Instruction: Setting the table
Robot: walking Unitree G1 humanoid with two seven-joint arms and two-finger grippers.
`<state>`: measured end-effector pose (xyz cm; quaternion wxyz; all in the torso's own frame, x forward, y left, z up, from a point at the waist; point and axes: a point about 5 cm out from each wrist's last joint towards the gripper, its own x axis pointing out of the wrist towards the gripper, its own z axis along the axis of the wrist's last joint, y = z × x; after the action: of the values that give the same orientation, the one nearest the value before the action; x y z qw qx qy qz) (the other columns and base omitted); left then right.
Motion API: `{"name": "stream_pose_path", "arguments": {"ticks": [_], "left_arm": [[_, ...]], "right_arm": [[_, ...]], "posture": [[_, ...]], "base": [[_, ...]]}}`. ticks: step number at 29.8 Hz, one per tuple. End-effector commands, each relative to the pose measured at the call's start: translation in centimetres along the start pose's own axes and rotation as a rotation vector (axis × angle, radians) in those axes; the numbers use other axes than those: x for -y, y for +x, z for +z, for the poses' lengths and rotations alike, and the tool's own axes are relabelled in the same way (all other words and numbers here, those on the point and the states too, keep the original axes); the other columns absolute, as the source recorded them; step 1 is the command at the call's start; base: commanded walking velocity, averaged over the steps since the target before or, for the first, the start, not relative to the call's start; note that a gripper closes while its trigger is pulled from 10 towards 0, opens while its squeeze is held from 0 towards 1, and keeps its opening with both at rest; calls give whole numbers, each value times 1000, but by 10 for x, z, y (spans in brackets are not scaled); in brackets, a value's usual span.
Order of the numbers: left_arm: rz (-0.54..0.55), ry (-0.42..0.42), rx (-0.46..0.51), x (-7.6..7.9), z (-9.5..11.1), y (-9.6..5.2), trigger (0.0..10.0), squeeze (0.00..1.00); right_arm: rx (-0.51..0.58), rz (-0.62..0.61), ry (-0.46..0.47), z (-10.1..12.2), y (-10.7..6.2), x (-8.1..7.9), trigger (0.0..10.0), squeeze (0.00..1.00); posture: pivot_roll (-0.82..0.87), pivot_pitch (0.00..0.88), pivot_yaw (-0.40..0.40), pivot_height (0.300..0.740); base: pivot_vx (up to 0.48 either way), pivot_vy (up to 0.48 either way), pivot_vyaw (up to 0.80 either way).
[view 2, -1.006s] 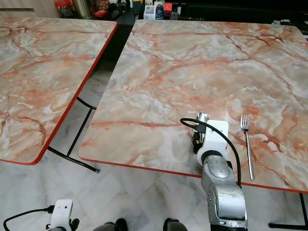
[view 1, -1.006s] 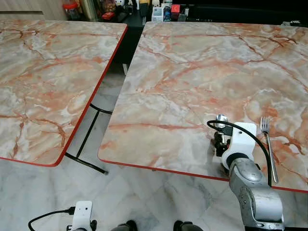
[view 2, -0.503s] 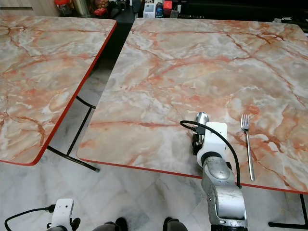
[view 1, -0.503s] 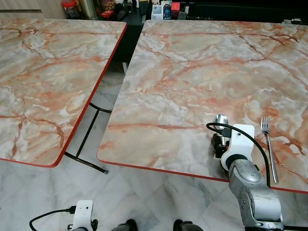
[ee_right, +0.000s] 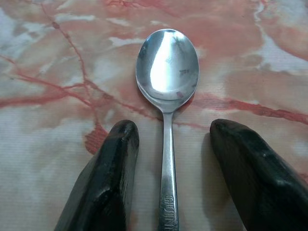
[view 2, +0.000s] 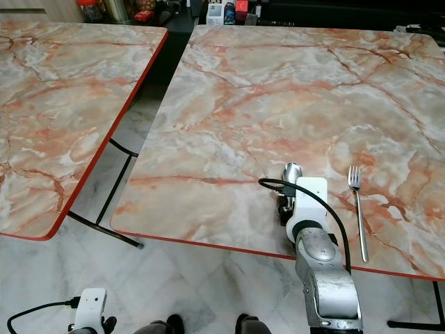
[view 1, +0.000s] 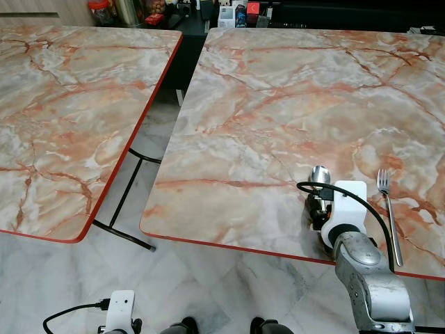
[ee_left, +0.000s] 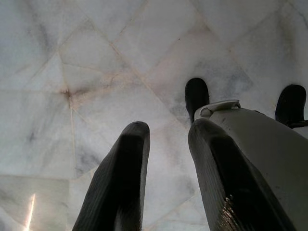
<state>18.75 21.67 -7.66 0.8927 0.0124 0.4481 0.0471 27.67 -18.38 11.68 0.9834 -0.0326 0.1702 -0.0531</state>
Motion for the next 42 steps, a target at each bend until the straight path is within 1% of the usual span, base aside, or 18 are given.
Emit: {"name": "stream_pose_path", "arguments": {"ticks": [1,2,4,5,17,23,37,41,42], "left_arm": [[-5,-22,-44,0,-11,-2,10000,0],[-6,-22,-45,0,-11,-2,10000,0],[-6,-22,-45,0,-11,-2,10000,0],[-7,-21,-46,0,-11,-2,10000,0],[-18,-14,-51,0,-12,-2,10000,0],[-22,-12,-53,0,-13,-2,10000,0],[-19,-9,-52,0,-12,-2,10000,0],[-10,-16,-43,-1,-12,-2,10000,0],[-9,-15,-43,-2,-11,-2,10000,0]], "right_arm": [[-71,5,-7,-15,-2,0,7451,0],[-69,0,-2,-15,-1,0,3373,0],[-66,-7,4,-15,-1,1,3373,0],[-64,-7,2,-14,-1,2,0,0],[-56,-14,-1,-14,-2,4,0,0],[-62,-11,-6,-17,-1,4,0,0],[-39,-5,-4,-13,1,2,0,0],[-10,-21,-2,-6,2,3,0,0],[14,-30,-5,-2,2,3,1569,0]], "posture": [[-70,214,32,740],[-69,212,33,740],[-69,212,33,740],[-71,210,34,740],[-80,192,34,740],[-77,185,33,740],[-74,186,35,740],[-72,188,40,740],[-71,186,40,740]], "base": [[0,0,0],[0,0,0],[0,0,0],[0,0,0],[0,0,0],[0,0,0],[0,0,0],[0,0,0],[0,0,0]]}}
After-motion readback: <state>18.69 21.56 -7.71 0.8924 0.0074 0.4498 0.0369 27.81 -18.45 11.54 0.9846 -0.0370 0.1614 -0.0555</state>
